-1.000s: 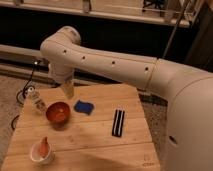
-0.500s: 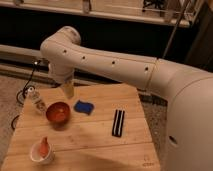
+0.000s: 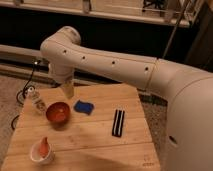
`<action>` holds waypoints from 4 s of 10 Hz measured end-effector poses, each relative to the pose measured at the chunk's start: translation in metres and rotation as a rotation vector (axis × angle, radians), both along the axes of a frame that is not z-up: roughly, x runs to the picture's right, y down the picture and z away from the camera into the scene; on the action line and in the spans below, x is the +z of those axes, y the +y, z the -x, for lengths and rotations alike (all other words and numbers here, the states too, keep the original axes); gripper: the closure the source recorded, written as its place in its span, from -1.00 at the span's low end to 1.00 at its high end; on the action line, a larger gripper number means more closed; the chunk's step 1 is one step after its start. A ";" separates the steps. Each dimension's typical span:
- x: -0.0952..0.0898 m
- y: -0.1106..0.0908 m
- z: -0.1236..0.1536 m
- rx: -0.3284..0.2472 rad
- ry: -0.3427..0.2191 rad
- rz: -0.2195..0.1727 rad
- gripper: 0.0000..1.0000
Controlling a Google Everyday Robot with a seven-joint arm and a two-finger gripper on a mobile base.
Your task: Knock the bottle over
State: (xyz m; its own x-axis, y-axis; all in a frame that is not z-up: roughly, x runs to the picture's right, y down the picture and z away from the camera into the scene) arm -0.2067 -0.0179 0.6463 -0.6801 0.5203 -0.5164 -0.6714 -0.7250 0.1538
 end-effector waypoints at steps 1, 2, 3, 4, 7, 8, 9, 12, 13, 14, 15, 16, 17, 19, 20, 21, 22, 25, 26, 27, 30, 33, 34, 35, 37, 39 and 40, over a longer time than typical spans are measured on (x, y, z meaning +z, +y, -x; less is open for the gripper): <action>0.000 0.000 0.000 0.000 0.000 0.000 -0.60; 0.000 0.000 0.000 0.000 0.000 0.000 -0.60; 0.000 0.000 0.000 0.000 0.000 0.000 -0.60; 0.000 0.000 0.000 0.000 0.000 0.000 -0.60; -0.005 0.003 0.020 -0.032 -0.044 0.014 -0.60; -0.012 0.004 0.045 -0.055 -0.099 0.034 -0.60; -0.021 0.003 0.078 -0.076 -0.168 0.054 -0.60; -0.027 -0.010 0.090 -0.063 -0.196 0.045 -0.51; -0.027 -0.009 0.096 -0.063 -0.203 0.049 -0.48; -0.027 -0.010 0.096 -0.059 -0.205 0.051 -0.43; -0.027 -0.011 0.095 -0.058 -0.204 0.050 -0.41; -0.028 -0.010 0.098 -0.061 -0.208 0.050 -0.40; -0.028 -0.009 0.099 -0.062 -0.209 0.052 -0.40; -0.027 -0.010 0.098 -0.061 -0.207 0.052 -0.40; -0.028 -0.009 0.099 -0.062 -0.209 0.052 -0.40; -0.028 -0.009 0.098 -0.062 -0.208 0.052 -0.40; -0.027 -0.010 0.097 -0.060 -0.207 0.052 -0.40; -0.028 -0.009 0.098 -0.062 -0.208 0.052 -0.40; -0.028 -0.009 0.098 -0.061 -0.208 0.052 -0.40; -0.027 -0.009 0.098 -0.061 -0.208 0.052 -0.46; -0.027 -0.010 0.098 -0.061 -0.208 0.052 -0.60; -0.027 -0.018 0.093 -0.033 -0.213 0.045 -0.60; -0.029 -0.030 0.088 -0.004 -0.217 0.030 -0.60; -0.032 -0.042 0.083 0.020 -0.219 0.015 -0.53; -0.038 -0.069 0.076 0.066 -0.218 -0.015 -0.15; -0.045 -0.092 0.079 0.101 -0.228 -0.031 0.25; -0.048 -0.100 0.086 0.114 -0.239 -0.032 0.46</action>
State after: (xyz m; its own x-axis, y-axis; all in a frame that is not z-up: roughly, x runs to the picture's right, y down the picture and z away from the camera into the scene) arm -0.2926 -0.1177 0.5985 -0.5960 0.4658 -0.6540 -0.5997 -0.7999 -0.0232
